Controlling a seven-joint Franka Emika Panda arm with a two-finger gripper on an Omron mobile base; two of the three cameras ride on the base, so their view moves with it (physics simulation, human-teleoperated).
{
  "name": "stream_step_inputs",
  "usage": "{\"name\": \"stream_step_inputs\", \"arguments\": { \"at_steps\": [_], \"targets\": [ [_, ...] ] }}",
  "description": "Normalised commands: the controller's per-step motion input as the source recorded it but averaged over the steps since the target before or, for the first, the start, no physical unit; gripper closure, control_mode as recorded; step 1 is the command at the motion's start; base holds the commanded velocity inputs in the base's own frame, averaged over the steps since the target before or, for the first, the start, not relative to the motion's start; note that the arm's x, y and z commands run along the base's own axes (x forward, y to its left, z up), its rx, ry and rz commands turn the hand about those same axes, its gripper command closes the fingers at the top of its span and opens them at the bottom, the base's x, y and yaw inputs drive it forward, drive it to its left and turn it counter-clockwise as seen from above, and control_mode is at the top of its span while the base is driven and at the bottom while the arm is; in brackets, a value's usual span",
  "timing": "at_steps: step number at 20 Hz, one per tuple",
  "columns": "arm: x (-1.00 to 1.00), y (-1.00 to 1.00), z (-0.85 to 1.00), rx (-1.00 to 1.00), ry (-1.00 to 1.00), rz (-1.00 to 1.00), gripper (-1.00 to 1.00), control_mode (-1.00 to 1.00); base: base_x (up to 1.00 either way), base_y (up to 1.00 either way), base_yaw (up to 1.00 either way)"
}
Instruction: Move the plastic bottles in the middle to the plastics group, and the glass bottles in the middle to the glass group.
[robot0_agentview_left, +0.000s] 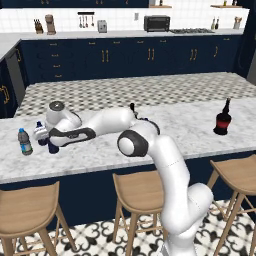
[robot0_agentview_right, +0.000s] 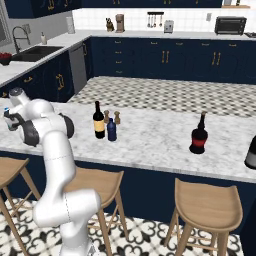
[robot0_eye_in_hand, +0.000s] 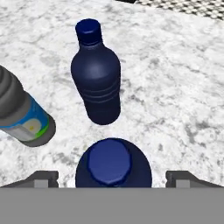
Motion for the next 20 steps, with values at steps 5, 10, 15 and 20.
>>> {"name": "stream_step_inputs", "arguments": {
  "at_steps": [5,10,15,20],
  "targets": [
    [-0.17,-0.38,0.47,0.11,-0.10,0.00,-1.00,-1.00,0.00,0.00,0.00],
    [-0.40,-0.54,0.47,0.12,-0.07,0.00,-1.00,-1.00,0.00,0.00,0.00],
    [-0.70,-0.85,0.33,0.07,-0.07,0.00,-1.00,-1.00,0.00,0.00,0.00],
    [-0.73,-0.98,0.31,0.05,-0.07,0.00,-1.00,-1.00,0.00,0.00,0.00]
  ]
}}
